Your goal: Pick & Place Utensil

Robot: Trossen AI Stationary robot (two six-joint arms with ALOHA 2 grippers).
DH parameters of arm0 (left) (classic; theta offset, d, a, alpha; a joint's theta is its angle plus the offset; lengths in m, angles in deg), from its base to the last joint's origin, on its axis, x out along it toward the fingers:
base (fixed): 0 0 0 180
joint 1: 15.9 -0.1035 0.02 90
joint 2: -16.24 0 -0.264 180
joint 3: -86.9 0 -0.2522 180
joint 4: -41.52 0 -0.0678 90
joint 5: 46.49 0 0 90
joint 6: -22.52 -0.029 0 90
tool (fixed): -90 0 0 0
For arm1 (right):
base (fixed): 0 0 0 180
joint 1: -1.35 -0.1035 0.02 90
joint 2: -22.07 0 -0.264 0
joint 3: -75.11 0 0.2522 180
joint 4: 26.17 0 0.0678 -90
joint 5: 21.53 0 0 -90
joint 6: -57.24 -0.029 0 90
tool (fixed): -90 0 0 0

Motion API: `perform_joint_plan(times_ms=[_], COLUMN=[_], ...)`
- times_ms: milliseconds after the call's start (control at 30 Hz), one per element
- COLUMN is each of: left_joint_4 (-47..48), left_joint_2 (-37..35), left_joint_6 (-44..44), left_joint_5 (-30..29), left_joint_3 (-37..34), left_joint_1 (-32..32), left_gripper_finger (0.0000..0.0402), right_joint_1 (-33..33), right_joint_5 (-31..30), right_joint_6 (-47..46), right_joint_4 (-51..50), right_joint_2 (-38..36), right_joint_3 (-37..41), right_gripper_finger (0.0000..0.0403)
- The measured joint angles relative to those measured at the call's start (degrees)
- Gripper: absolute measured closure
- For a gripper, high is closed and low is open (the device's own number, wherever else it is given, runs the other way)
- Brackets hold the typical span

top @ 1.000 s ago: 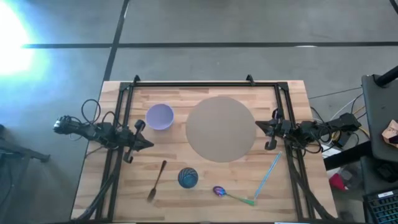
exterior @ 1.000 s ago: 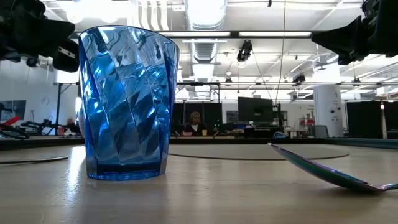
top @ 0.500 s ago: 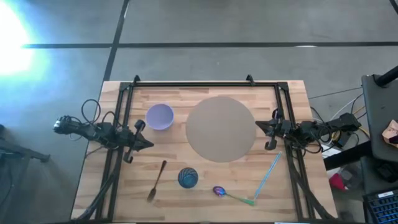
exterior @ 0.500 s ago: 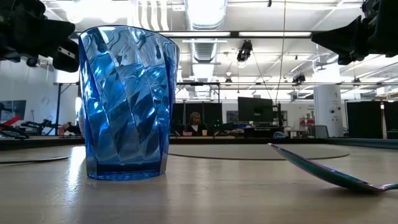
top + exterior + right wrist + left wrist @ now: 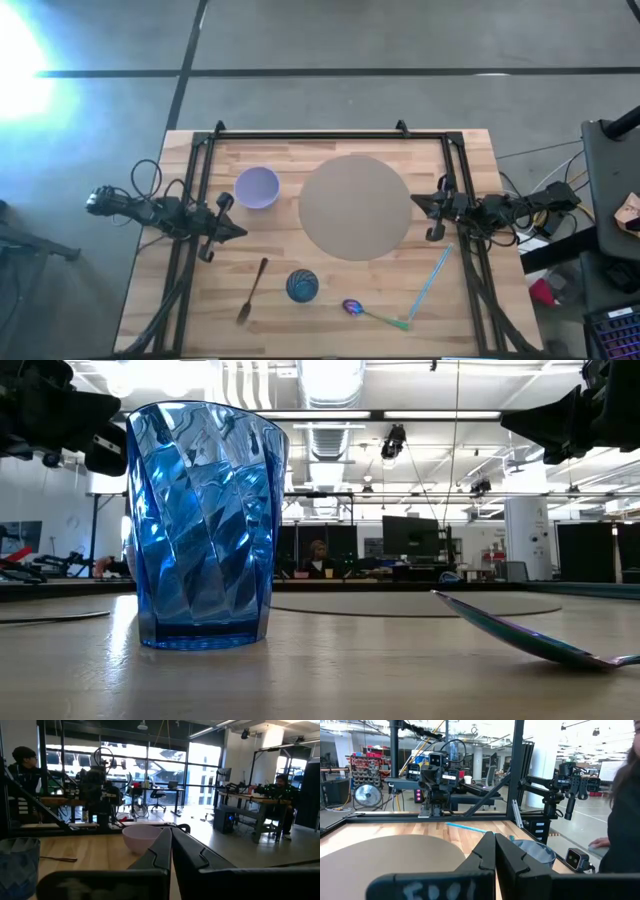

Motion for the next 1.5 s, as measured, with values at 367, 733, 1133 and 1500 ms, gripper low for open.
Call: perform_joint_plan(times_ms=[367,733,1133,1500], left_joint_4=[-0.02,0.0,-0.01,0.0], left_joint_2=[0.0,0.01,0.01,0.02], left_joint_6=[0.0,0.74,1.07,1.09], left_joint_5=[0.0,-2.99,-3.89,-3.89], left_joint_3=[0.0,0.0,-0.01,0.0], left_joint_1=[0.0,0.0,0.0,0.0], left_gripper_finger=[0.0401,0.0401,0.0401,0.0401], right_joint_1=[-0.01,-0.01,-0.01,0.0], right_joint_5=[0.0,0.0,0.0,0.0], right_joint_6=[0.01,0.01,0.0,0.0], right_joint_4=[-0.01,0.01,-0.01,0.0], right_joint_2=[-0.02,0.0,-0.02,0.0], right_joint_3=[0.01,-0.01,0.0,-0.02], right_gripper_finger=[0.0394,0.0394,0.0394,0.0394])
